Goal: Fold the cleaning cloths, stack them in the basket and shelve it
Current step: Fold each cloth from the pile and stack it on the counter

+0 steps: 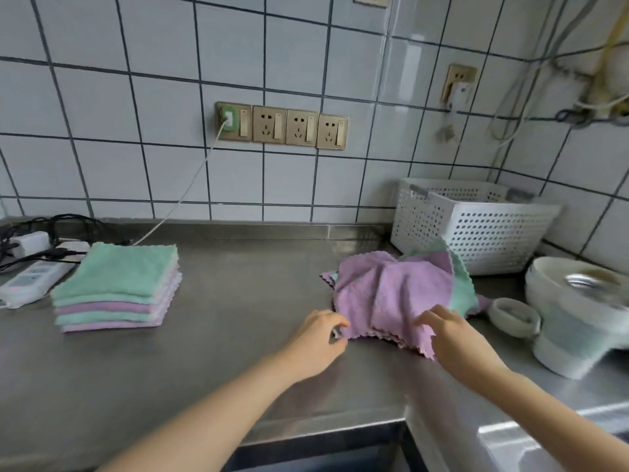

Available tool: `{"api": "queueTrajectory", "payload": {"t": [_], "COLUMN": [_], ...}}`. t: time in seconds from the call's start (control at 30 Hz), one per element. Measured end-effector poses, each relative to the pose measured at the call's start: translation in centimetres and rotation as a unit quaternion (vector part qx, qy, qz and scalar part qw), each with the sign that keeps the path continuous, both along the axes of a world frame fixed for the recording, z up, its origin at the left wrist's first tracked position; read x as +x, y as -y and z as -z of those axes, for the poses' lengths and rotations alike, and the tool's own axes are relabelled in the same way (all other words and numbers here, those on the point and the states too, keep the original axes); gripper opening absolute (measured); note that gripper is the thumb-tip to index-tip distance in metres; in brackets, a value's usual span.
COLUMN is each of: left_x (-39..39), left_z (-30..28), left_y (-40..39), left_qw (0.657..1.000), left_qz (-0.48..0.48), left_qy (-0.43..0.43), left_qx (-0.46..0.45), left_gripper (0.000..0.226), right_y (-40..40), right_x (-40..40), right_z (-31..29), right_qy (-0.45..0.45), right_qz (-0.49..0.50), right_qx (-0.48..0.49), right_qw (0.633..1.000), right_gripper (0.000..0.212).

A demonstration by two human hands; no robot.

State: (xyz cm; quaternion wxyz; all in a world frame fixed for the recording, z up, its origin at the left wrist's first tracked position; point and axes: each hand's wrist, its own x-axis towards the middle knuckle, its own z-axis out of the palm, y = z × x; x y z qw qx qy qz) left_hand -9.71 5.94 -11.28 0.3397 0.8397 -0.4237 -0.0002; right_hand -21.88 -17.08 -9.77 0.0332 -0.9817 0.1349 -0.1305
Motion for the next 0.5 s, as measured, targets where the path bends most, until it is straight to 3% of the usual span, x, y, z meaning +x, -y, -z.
{"api": "queueTrajectory", "payload": {"t": [0.07, 0.13, 0.2, 0.33, 0.5], "left_x": [-0.4, -0.6, -0.6, -1.6, -1.5], "left_z": [0.0, 0.1, 0.8, 1.3, 0.9], "left_y": [1.0, 1.8, 2.3, 6.3, 6.9], "left_qw": [1.000, 0.999, 0.999, 0.994, 0.994], "left_qz": [0.010, 0.008, 0.009, 0.012, 0.008], "left_qy": [-0.021, -0.033, -0.034, -0.029, 0.001], "left_qx": [-0.002, 0.006, 0.021, 0.101, 0.109], "left_gripper": [0.033, 0.039, 0.049, 0.061, 0.059], "right_y": [0.7, 0.6, -0.2, 1.9, 1.4], "right_x": [-0.5, -1.0, -0.8, -0.7, -0.6], "right_z": [0.3, 0.5, 1.1, 1.9, 0.3], "right_qy": [-0.015, -0.034, -0.026, 0.007, 0.023], "right_qz": [-0.013, -0.045, -0.039, -0.016, 0.000], "right_qx": [0.005, 0.086, 0.108, 0.061, -0.008], "right_qw": [1.000, 0.995, 0.993, 0.998, 1.000], "right_gripper": [0.040, 0.049, 0.052, 0.016, 0.032]}}
